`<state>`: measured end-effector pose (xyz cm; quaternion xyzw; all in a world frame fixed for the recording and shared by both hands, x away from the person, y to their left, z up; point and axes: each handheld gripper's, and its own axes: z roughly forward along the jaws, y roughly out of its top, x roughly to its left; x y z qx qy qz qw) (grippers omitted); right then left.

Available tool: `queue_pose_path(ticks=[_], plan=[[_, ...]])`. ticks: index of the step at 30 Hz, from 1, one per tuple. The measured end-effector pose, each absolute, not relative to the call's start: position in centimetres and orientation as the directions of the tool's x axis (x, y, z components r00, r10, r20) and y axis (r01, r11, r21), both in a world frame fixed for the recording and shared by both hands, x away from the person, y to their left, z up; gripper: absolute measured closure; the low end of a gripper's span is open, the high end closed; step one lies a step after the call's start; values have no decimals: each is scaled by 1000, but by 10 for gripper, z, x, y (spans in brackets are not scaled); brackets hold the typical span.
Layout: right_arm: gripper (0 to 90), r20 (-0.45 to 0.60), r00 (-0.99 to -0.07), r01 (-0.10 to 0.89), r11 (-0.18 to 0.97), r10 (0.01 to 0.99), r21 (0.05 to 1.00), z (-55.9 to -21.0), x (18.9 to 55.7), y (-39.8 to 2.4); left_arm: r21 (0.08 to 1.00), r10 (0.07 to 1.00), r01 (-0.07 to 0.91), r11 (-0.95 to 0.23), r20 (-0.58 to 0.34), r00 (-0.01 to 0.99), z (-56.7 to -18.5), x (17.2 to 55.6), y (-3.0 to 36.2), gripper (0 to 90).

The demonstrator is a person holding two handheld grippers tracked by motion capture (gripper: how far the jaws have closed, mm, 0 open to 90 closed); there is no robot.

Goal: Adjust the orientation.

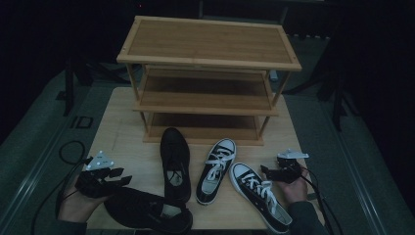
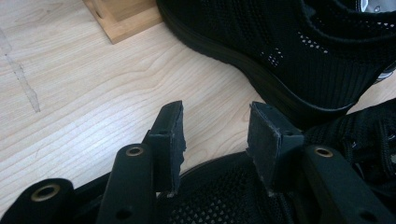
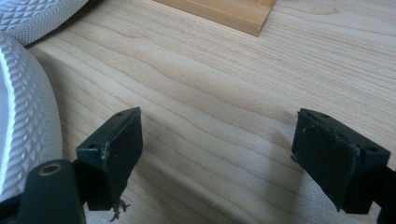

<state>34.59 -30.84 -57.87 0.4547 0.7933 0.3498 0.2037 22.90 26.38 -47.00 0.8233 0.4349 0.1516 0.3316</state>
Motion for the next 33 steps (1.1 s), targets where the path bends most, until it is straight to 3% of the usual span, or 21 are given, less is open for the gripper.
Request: queue_pose_path(ticks=[33], plan=[[160, -6, -500, 581, 340, 866, 740, -579, 346, -309, 641, 790, 633, -434, -68, 609, -484, 216, 255, 564]])
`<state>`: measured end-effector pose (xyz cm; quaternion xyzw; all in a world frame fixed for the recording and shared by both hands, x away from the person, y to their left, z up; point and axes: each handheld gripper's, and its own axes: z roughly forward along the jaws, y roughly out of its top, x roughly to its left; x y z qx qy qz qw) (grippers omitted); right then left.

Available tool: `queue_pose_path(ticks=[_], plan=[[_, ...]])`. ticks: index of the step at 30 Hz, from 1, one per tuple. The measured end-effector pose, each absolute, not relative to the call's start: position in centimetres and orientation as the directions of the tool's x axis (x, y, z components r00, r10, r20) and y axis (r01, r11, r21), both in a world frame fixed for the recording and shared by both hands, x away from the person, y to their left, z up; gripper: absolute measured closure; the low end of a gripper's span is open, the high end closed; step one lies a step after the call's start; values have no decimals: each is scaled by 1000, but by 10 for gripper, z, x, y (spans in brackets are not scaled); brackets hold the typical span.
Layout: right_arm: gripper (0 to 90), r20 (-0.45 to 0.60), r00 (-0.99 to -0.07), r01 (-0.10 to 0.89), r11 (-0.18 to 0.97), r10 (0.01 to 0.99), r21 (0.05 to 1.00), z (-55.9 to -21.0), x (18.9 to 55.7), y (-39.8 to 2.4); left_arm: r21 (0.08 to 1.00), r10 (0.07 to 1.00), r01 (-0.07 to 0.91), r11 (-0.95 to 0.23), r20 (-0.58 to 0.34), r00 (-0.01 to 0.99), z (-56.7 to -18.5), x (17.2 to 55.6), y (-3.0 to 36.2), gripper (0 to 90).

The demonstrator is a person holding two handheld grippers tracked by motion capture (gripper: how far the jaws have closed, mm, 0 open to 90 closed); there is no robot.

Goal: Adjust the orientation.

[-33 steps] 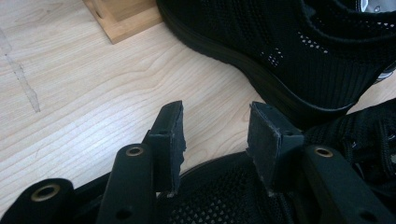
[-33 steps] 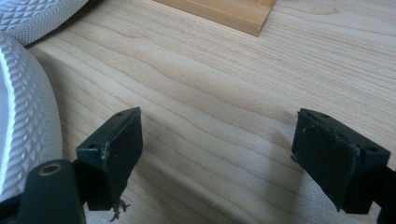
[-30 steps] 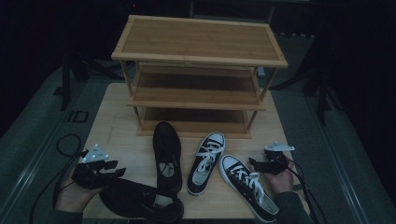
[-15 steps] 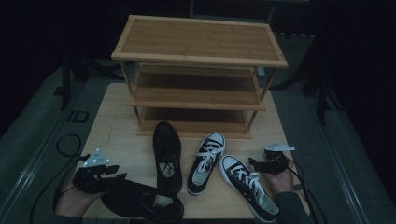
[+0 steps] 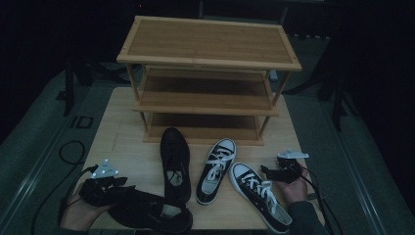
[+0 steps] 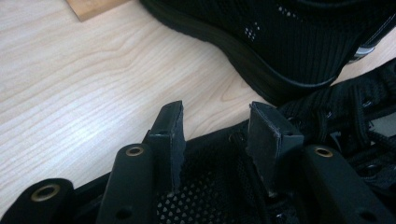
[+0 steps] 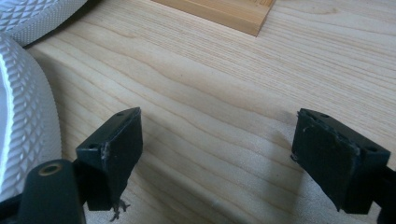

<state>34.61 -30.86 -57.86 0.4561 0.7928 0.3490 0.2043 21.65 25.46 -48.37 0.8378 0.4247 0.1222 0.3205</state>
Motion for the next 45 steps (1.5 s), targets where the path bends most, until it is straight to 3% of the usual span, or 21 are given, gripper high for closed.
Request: queue_pose_path(ticks=[4, 9, 18, 24, 26, 45], plan=[[160, -5, -498, 582, 338, 867, 740, -579, 346, -309, 630, 792, 642, -437, -70, 607, -485, 216, 254, 591], [160, -5, -497, 582, 338, 867, 739, -579, 346, -309, 609, 790, 654, -449, -71, 609, -486, 216, 254, 779], [159, -5, -496, 583, 337, 868, 740, -579, 346, -309, 604, 777, 659, -449, -100, 621, -488, 216, 253, 713], [160, -5, -495, 583, 337, 869, 739, -579, 346, -309, 588, 760, 660, -468, -114, 640, -489, 216, 251, 869], [159, -5, -495, 583, 336, 869, 739, -579, 346, -309, 584, 763, 665, -466, -117, 636, -488, 217, 252, 884], [159, -4, -495, 584, 336, 869, 739, -579, 346, -309, 625, 821, 655, -424, -40, 570, -473, 237, 251, 900]])
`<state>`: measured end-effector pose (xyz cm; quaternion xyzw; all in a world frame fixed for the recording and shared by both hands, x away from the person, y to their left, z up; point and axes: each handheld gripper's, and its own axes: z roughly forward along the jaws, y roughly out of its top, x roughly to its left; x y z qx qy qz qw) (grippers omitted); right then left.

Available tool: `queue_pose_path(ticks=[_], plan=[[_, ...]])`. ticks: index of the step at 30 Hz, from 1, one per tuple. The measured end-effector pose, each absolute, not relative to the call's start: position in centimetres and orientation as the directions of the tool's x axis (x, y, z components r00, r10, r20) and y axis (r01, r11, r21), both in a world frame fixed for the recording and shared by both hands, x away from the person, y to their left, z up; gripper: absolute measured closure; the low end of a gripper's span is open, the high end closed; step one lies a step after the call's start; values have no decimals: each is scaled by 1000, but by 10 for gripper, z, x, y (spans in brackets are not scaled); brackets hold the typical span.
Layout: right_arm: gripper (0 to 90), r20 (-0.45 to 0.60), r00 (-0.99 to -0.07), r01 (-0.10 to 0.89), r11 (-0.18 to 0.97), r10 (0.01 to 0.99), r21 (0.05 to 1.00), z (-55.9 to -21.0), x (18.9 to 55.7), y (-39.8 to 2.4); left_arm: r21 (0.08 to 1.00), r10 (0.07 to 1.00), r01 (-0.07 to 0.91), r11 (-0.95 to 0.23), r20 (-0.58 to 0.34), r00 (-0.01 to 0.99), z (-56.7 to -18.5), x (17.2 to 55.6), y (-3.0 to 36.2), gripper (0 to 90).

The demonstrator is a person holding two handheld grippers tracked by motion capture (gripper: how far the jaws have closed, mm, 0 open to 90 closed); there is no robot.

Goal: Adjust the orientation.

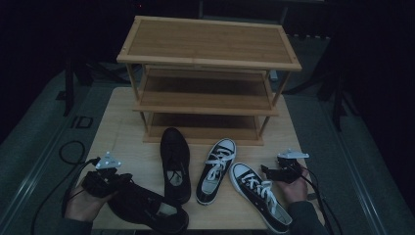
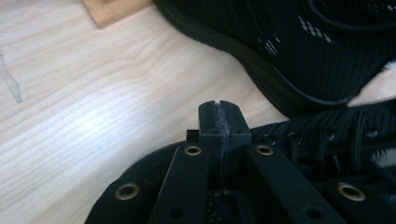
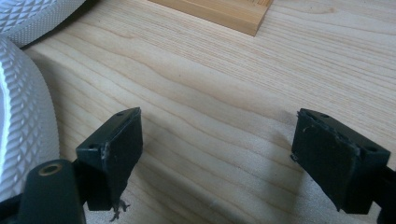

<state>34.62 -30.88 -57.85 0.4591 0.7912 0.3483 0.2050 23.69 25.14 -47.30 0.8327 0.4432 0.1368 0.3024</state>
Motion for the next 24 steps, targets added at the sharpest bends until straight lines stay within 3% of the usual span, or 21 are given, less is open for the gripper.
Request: queue_pose_path(ticks=[24], plan=[[160, -4, -493, 583, 334, 870, 740, -579, 346, -309, 619, 811, 628, -472, 25, 585, -459, 305, 221, 900]])
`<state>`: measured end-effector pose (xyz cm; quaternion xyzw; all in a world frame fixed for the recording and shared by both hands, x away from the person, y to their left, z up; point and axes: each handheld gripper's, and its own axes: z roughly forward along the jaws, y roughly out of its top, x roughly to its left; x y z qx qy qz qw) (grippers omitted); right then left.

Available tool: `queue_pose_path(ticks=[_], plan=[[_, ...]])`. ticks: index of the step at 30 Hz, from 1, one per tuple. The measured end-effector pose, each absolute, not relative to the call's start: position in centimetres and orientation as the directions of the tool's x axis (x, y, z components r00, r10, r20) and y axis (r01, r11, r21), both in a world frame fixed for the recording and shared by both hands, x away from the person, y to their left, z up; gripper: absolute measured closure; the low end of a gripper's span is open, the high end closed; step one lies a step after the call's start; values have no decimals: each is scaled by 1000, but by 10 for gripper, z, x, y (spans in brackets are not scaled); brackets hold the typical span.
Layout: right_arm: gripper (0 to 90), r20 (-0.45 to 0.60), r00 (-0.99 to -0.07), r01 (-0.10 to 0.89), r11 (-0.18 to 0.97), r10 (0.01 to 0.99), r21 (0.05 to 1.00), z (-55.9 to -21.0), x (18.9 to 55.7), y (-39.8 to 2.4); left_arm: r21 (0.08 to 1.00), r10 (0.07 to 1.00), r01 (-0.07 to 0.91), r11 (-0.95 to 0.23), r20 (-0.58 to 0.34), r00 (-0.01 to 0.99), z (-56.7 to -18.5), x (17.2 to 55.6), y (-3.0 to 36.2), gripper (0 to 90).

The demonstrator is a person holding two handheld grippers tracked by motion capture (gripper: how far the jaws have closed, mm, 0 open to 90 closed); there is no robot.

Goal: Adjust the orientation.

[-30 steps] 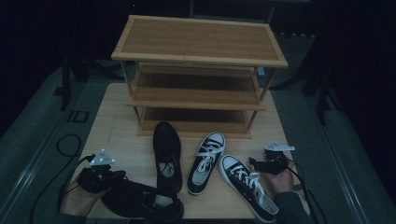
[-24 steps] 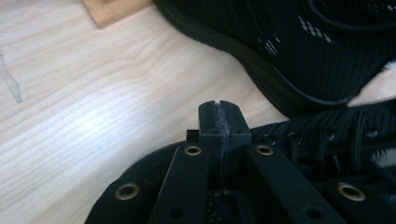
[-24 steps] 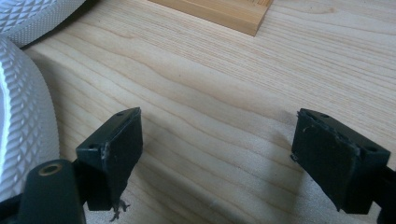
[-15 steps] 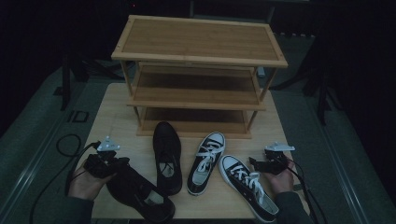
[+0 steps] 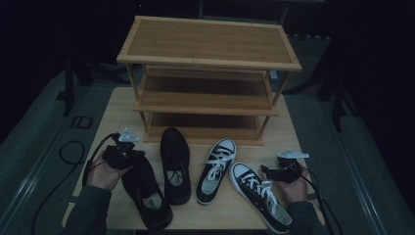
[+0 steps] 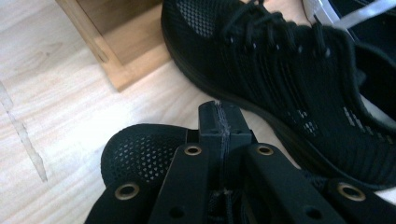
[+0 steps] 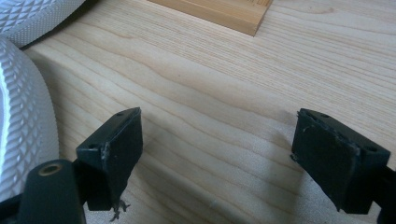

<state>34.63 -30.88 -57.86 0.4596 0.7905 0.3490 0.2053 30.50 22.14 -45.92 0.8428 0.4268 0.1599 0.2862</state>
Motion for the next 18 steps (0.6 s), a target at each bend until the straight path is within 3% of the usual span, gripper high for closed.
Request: queue_pose_path(ticks=[9, 14, 18], plan=[[160, -4, -493, 584, 334, 870, 740, -579, 346, -309, 642, 808, 619, -453, 2, 589, -463, 310, 219, 882], [159, -4, -493, 583, 334, 870, 740, -579, 346, -309, 658, 812, 617, -431, -15, 583, -457, 303, 227, 736], [160, -6, -492, 583, 334, 871, 741, -579, 347, -309, 666, 818, 621, -413, -27, 574, -452, 298, 234, 668]])
